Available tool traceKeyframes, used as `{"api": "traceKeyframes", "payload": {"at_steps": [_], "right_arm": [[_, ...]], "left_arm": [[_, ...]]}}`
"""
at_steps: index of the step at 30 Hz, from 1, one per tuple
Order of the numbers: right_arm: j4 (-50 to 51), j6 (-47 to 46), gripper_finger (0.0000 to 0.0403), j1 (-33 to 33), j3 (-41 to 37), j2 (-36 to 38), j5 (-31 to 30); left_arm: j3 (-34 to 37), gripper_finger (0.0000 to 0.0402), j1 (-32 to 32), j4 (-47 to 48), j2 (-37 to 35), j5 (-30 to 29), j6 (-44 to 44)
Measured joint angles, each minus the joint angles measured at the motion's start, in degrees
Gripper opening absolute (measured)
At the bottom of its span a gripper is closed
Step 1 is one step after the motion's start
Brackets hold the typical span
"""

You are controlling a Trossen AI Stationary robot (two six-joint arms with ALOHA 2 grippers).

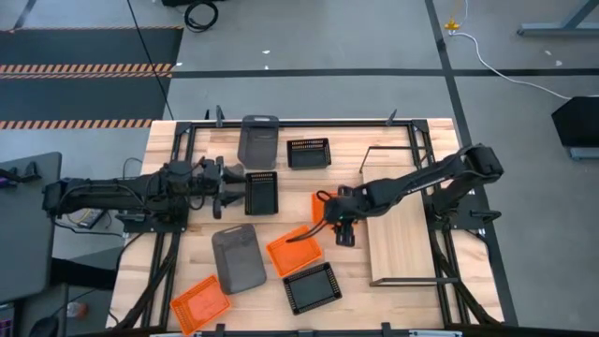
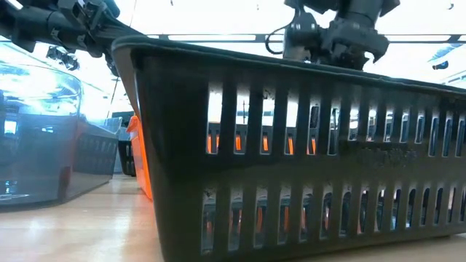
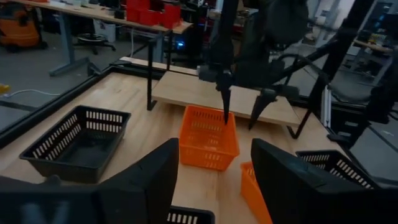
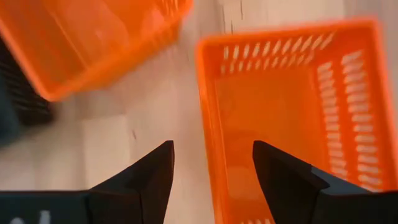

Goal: Stack baskets on shelf by color
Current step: Put the top orange bin on the shelf

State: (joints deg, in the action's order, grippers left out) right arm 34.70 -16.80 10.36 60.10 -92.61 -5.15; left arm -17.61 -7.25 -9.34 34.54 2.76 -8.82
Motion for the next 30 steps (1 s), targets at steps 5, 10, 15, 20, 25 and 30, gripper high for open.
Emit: {"api": "traceKeyframes", "payload": {"at_steps": [5,10,15,20,25,30], "right_arm": [[0.52,-1.06,0.0225,0.12,0.00,-3.65,-1.14],[1.69,-1.12,0.0221,-0.43,0.00,-5.61,-1.62],[2.89,-1.51,0.0183,-0.52,-0.07,-5.84,-3.78],[2.95,-0.74,0.0096,-0.65,-0.07,-5.65,-4.60],[6.10,0.42,0.0013,-2.08,0.08,-4.42,-3.01],[13.06,0.09,0.0024,-3.01,4.54,-1.97,-5.10]], "left_arm": [[0.00,0.0206,1.43,0.37,-0.02,-0.08,-0.32],[0.00,0.0203,2.55,1.02,0.00,-0.13,-1.09],[0.00,0.0203,3.41,2.11,0.00,-0.13,-1.04],[-0.02,0.0201,4.35,2.48,0.00,-0.97,-1.06],[-0.02,0.0190,5.92,2.92,-0.01,-3.93,-1.06],[-0.02,0.0179,7.33,3.39,0.00,-4.91,-1.07]]}}
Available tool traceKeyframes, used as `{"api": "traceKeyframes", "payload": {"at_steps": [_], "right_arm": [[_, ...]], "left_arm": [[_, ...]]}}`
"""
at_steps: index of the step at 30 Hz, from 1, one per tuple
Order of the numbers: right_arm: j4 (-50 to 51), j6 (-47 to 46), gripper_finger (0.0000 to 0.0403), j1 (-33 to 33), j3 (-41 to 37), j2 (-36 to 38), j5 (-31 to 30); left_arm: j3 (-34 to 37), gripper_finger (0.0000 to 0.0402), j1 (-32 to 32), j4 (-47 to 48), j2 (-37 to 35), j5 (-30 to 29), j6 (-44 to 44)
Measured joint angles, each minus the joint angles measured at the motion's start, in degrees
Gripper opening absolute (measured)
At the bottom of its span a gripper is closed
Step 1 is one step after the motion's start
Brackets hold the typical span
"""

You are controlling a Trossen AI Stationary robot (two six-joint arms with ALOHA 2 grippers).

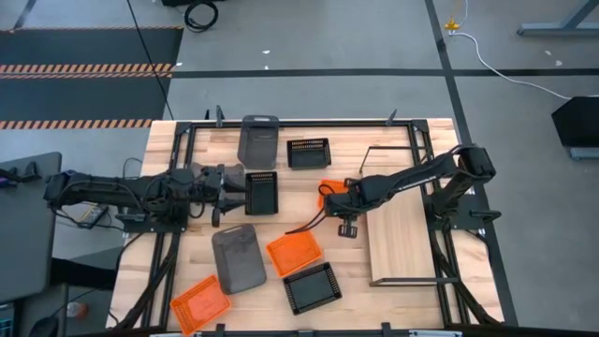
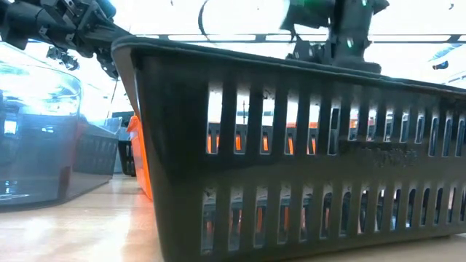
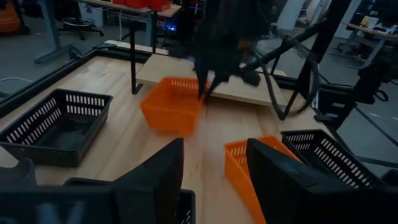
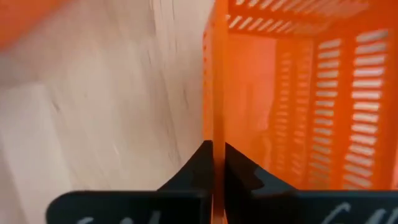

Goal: Stack baskets on shelf by color
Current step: Put the top orange bin on the shelf

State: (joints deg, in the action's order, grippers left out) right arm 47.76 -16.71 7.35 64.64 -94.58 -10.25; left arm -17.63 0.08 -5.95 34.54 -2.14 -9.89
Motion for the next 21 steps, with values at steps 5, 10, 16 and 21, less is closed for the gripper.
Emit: {"api": "traceKeyframes", "payload": {"at_steps": [5,10,16,21], "right_arm": [[9.64,2.97,0.0012,0.00,8.78,2.35,-2.59],[22.72,2.82,0.0023,0.00,15.06,4.45,-3.84],[33.57,1.37,0.0011,0.00,12.69,8.11,-3.60],[34.49,-0.65,0.0021,0.00,6.04,14.19,-3.58]], "left_arm": [[0.00,0.0172,0.80,0.21,-0.01,-0.40,0.00],[0.00,0.0172,1.48,1.42,0.00,-0.82,0.00],[0.00,0.0172,2.40,1.96,-0.01,-0.84,0.00],[0.00,0.0172,2.81,1.93,-0.04,-0.84,0.00]]}}
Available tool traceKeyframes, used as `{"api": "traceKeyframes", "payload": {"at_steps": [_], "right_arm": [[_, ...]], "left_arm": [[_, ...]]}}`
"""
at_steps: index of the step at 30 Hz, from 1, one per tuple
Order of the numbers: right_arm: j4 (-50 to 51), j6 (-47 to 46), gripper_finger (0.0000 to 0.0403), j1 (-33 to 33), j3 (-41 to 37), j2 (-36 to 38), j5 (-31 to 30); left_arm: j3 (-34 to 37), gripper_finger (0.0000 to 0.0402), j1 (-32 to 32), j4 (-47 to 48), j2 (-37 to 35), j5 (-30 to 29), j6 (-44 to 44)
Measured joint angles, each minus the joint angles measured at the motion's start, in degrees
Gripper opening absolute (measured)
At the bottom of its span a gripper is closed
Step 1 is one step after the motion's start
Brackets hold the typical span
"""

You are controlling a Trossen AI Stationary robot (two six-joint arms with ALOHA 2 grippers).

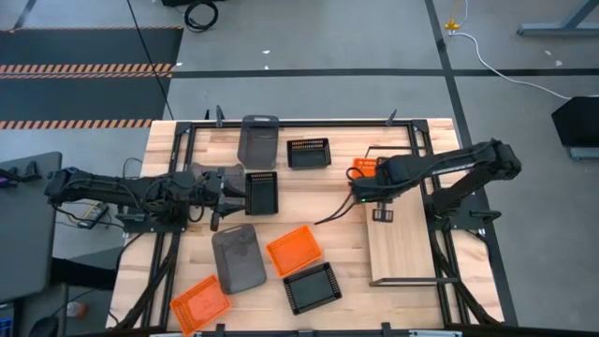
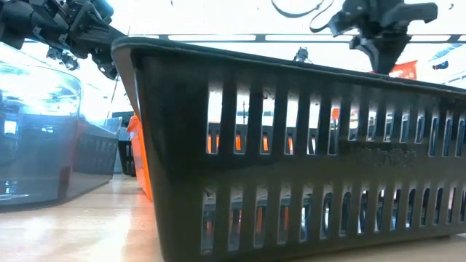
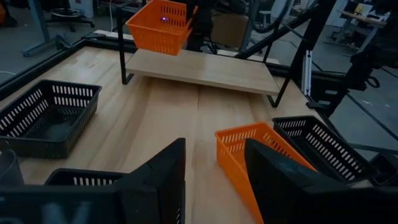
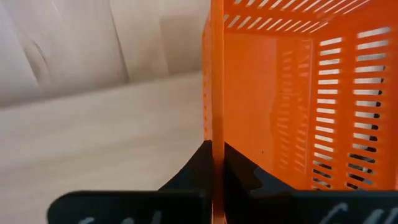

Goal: Stack baskets on shelf by color
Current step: Put the top orange bin on the shelf

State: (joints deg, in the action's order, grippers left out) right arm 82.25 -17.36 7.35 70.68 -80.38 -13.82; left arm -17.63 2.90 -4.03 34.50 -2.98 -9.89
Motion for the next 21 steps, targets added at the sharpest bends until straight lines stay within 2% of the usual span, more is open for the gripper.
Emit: {"api": "traceKeyframes", "payload": {"at_steps": [5,12,17,21], "right_arm": [[-1.72,-0.49,0.0011,-0.02,-7.58,7.94,-0.07],[-7.21,1.63,0.0020,-0.04,-18.07,17.83,-1.55],[-10.70,5.41,0.0014,-0.41,-23.70,20.72,-2.64],[-11.35,5.84,0.0014,-1.48,-23.85,20.73,-2.67]], "left_arm": [[0.00,0.0172,0.00,-0.03,0.00,0.00,-0.02],[0.00,0.0172,-0.02,-0.04,0.00,-0.12,-0.02],[0.00,0.0172,-0.02,-0.04,0.00,-0.87,-0.02],[0.00,0.0172,-0.02,-0.05,0.00,-0.87,-0.02]]}}
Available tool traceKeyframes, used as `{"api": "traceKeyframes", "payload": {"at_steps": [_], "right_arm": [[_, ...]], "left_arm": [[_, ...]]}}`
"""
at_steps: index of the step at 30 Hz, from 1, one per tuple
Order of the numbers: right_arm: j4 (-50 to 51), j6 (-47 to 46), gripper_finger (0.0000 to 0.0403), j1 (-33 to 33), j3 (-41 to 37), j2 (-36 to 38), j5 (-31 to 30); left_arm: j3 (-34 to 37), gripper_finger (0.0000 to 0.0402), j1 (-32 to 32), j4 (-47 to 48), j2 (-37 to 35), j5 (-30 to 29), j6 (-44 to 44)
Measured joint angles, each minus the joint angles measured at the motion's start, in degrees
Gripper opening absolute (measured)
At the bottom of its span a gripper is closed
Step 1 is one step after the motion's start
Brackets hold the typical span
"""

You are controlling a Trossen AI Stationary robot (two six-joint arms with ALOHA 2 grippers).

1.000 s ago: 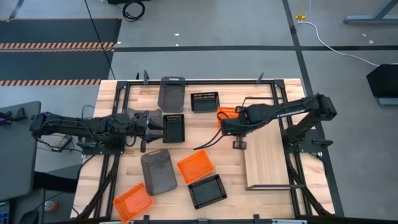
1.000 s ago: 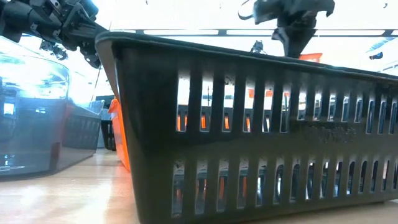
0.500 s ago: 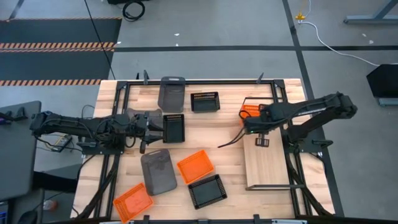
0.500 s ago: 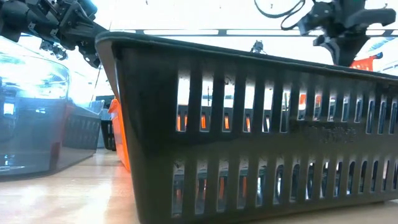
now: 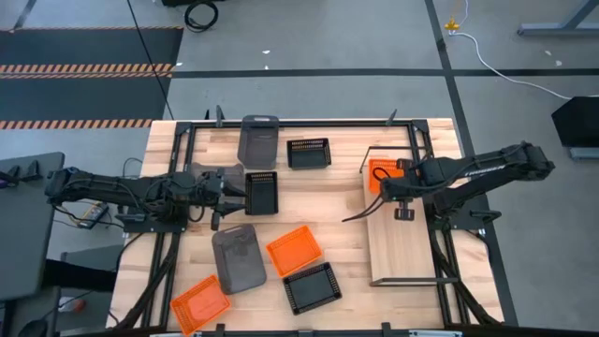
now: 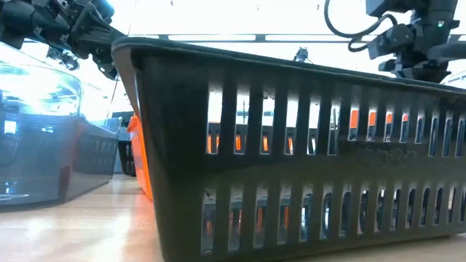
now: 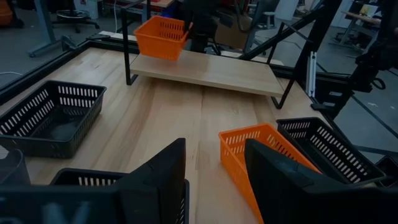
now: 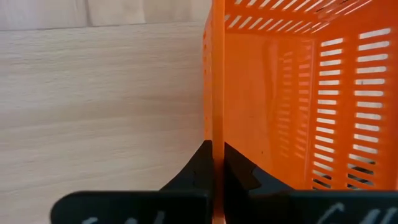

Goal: Stack baskets on shelf by color
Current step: Put the top orange bin on the shelf, then put the middle black transparent bin on the shelf

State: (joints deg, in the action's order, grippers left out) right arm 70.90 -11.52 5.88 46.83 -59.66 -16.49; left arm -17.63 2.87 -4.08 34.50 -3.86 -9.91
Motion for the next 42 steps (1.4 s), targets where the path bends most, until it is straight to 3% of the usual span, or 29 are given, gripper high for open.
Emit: {"api": "traceKeyframes", "payload": {"at_steps": [22,27,34,42], "right_arm": [[0.08,0.12,0.0126,-1.52,0.08,-0.02,-0.21],[0.61,-1.38,0.0139,-1.52,4.01,-0.07,-1.92],[-19.30,2.35,0.0138,-0.02,13.65,-2.24,-0.21],[-31.90,16.06,0.0140,-0.87,23.39,-19.93,1.81]], "left_arm": [[0.00,0.0172,-0.02,0.04,0.00,0.02,-0.42],[0.00,0.0172,0.00,0.04,0.00,0.02,-0.42],[0.00,0.0172,-0.02,-1.15,0.00,-1.84,-0.20],[0.00,0.0172,-0.02,-0.87,-0.02,-2.56,-1.89]]}}
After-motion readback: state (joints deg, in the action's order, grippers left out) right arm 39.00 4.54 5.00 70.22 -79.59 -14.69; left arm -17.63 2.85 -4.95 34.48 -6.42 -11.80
